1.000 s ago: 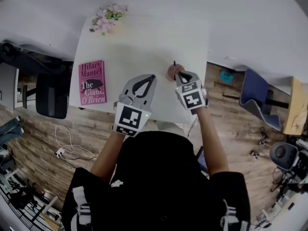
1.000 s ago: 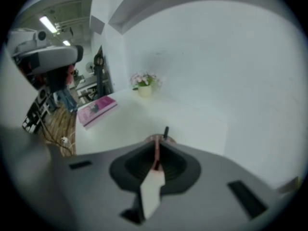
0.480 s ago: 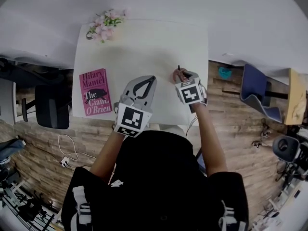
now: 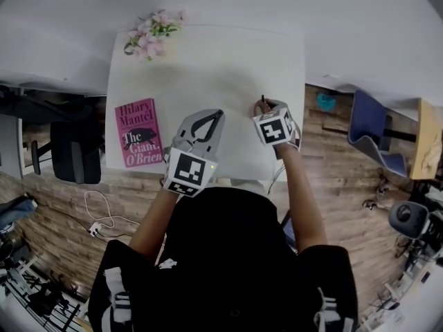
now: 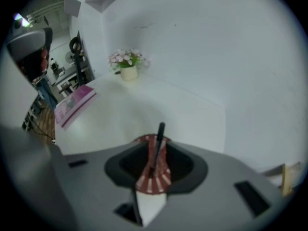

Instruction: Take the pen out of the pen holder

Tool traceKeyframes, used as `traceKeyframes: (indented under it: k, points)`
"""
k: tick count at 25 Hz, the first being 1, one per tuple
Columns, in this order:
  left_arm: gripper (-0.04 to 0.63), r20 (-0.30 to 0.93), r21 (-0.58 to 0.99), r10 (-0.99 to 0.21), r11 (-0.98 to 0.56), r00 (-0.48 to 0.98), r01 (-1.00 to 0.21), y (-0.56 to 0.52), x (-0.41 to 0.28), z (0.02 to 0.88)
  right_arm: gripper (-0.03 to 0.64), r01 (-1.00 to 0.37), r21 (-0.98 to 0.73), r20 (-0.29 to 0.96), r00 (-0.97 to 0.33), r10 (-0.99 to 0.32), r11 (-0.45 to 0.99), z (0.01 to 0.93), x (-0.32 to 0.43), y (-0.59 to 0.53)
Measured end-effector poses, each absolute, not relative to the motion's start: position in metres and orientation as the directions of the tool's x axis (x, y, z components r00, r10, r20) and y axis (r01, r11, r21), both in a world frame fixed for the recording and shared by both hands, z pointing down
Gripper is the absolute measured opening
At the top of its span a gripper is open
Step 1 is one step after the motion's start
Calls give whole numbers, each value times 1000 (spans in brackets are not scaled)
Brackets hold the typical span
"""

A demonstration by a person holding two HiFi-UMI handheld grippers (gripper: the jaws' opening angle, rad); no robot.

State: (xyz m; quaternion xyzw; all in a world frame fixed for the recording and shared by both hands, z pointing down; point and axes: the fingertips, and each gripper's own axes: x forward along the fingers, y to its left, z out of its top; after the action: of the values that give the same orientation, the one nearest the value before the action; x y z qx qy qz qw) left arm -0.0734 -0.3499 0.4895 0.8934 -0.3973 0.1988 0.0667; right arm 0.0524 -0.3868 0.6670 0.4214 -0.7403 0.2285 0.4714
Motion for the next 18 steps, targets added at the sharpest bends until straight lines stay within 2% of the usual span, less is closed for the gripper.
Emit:
traceKeyframes:
  k: [7, 11, 18]
  points:
    - [20, 413, -35, -693, -661, 591, -749, -353, -81, 492, 117, -836, 89, 905, -159, -394, 541, 673, 55, -389]
    - [20, 412, -37, -696, -658, 589, -752, -355, -83, 493, 83, -829, 107, 904, -149, -401, 548, 673, 56, -390]
    - [20, 408, -43, -699, -657, 587, -752, -351, -80, 492, 67, -830, 102, 893, -167, -418, 549, 667, 56, -389]
